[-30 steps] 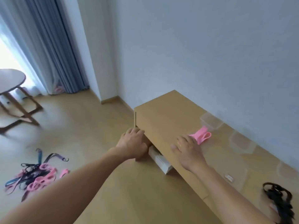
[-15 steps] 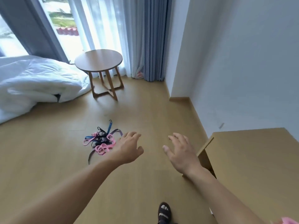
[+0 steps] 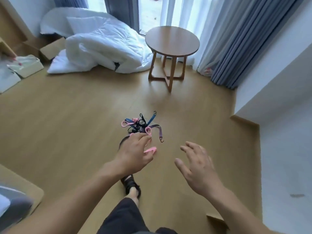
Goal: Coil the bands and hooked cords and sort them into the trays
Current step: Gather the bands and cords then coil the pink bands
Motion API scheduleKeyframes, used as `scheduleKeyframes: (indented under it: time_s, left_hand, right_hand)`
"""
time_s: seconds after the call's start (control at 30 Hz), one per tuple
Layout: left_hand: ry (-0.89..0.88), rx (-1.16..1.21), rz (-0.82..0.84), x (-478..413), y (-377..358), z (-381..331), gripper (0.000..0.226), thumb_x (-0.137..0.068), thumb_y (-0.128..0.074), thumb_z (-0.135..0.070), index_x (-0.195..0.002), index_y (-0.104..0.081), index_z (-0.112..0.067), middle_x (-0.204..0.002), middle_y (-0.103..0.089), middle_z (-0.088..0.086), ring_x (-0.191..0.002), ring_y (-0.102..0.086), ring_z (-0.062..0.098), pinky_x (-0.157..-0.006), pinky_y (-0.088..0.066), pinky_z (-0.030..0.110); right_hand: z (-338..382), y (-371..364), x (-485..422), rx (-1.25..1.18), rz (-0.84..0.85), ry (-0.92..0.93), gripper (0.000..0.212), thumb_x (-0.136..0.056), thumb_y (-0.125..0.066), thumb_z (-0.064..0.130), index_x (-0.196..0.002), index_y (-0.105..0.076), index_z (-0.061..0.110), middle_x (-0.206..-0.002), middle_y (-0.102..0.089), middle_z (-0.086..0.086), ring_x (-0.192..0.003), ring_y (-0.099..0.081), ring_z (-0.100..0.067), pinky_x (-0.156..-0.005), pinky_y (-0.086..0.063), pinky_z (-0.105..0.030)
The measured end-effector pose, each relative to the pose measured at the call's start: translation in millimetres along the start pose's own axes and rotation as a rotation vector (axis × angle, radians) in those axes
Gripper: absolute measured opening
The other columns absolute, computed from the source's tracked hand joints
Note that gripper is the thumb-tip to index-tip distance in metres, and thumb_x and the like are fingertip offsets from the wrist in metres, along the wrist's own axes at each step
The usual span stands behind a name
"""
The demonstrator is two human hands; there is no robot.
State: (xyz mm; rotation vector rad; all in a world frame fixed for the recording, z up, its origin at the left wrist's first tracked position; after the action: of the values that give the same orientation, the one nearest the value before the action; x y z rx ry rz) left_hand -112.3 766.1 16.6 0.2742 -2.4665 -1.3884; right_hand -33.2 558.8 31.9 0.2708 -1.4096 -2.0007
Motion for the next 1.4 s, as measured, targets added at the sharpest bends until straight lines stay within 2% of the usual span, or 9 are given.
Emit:
scheduleKeyframes:
  time_s: [0.17,0.37,0.53,0.8,1.03,1.13,1.27,1.3,1.4]
  left_hand:
    - [0.086,0.02,0.111,-64.3,9.4,84.5,0.057,-0.091,-0.056,-0.032,-0.146,-0.044,-0.019,-0.149,-0.041,-0.004,-0.141,-0.031,0.012,-0.113,-0.024,0.024]
    - [0.276,0.073,0.308,-157.5,-23.2,180.2,0.052,-0.094,-0.052,-0.03,-0.144,-0.043,-0.02,-0.147,-0.043,-0.004,-0.139,-0.033,0.014,-0.11,-0.028,0.024]
    - [0.516,0.206,0.436,-233.3,-113.0,249.0,0.053,-0.092,-0.053,-0.031,-0.143,-0.046,-0.019,-0.147,-0.047,0.001,-0.136,-0.043,0.02,-0.109,-0.038,0.034]
    - [0.794,0.383,0.503,-309.8,-316.4,355.1,0.05,-0.091,-0.056,-0.026,-0.139,-0.05,-0.014,-0.141,-0.054,0.003,-0.128,-0.052,0.02,-0.097,-0.038,0.024]
    - [0.946,0.554,0.482,-332.4,-459.1,413.5,0.043,-0.093,-0.056,-0.026,-0.134,-0.055,-0.013,-0.135,-0.057,0.001,-0.121,-0.054,0.019,-0.094,-0.04,0.024]
    - [0.981,0.611,0.471,-331.5,-496.0,425.2,0.037,-0.092,-0.056,-0.026,-0.128,-0.058,-0.016,-0.126,-0.06,-0.004,-0.115,-0.056,0.017,-0.091,-0.041,0.024]
    - [1.036,0.713,0.431,-329.3,-522.7,437.8,0.013,-0.09,-0.052,-0.021,-0.091,-0.064,-0.018,-0.085,-0.06,-0.005,-0.071,-0.051,0.016,-0.063,-0.037,0.023]
    - [1.064,0.748,0.417,-329.5,-525.2,438.8,0.012,-0.089,-0.051,-0.02,-0.081,-0.059,-0.017,-0.078,-0.053,-0.002,-0.067,-0.044,0.017,-0.062,-0.034,0.023]
    - [1.159,0.857,0.376,-333.8,-523.5,441.6,0.011,-0.089,-0.051,-0.022,-0.079,-0.054,-0.018,-0.081,-0.047,0.003,-0.077,-0.041,0.017,-0.07,-0.03,0.032]
  right_hand:
    - [29.2,-32.2,-103.1,0.045,0.126,0.025,0.055,-0.096,-0.041,0.055,-0.145,-0.038,0.031,-0.154,-0.026,0.014,-0.144,-0.013,-0.006,-0.117,-0.018,-0.032]
    - [33.0,-105.0,-243.4,0.056,0.219,-0.008,0.055,-0.097,-0.044,0.052,-0.145,-0.041,0.026,-0.151,-0.034,0.009,-0.143,-0.022,-0.011,-0.115,-0.022,-0.032]
    - [-10.0,-222.2,-335.7,0.078,0.38,-0.067,0.052,-0.097,-0.044,0.049,-0.142,-0.043,0.023,-0.145,-0.042,0.004,-0.138,-0.03,-0.017,-0.109,-0.03,-0.034]
    - [-115.5,-453.4,-431.9,0.2,0.664,-0.074,0.05,-0.097,-0.042,0.046,-0.138,-0.046,0.018,-0.14,-0.046,-0.003,-0.131,-0.039,-0.024,-0.104,-0.038,-0.039]
    - [-194.0,-607.4,-496.8,0.314,0.633,0.015,0.04,-0.095,-0.046,0.04,-0.126,-0.052,0.017,-0.127,-0.05,-0.005,-0.119,-0.044,-0.027,-0.088,-0.042,-0.038]
    - [-220.0,-654.0,-508.3,0.427,0.645,0.058,0.033,-0.089,-0.054,0.027,-0.12,-0.05,0.018,-0.127,-0.048,-0.003,-0.117,-0.043,-0.026,-0.083,-0.04,-0.036]
    - [-245.7,-683.6,-511.6,0.589,0.627,0.16,0.026,-0.089,-0.046,0.016,-0.115,-0.053,0.018,-0.118,-0.056,-0.004,-0.11,-0.049,-0.029,-0.085,-0.037,-0.039]
    - [-246.8,-684.9,-512.1,0.603,0.617,0.183,0.024,-0.09,-0.045,0.017,-0.112,-0.053,0.018,-0.115,-0.059,-0.004,-0.108,-0.051,-0.028,-0.085,-0.036,-0.039]
    - [-228.6,-675.8,-511.4,0.386,0.531,0.189,0.023,-0.096,-0.042,0.034,-0.106,-0.057,0.02,-0.106,-0.067,-0.002,-0.1,-0.059,-0.028,-0.079,-0.035,-0.037]
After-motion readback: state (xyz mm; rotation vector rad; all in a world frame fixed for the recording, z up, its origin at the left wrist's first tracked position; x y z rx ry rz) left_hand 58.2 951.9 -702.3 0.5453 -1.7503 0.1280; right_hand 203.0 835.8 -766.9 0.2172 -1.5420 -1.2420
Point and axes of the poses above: each hand's wrist, its own x-axis away from the middle knuckle, its own y-axis out of the back of the hand, z = x × y, the point moved 2 cm from there along -x, towards the middle knuckle
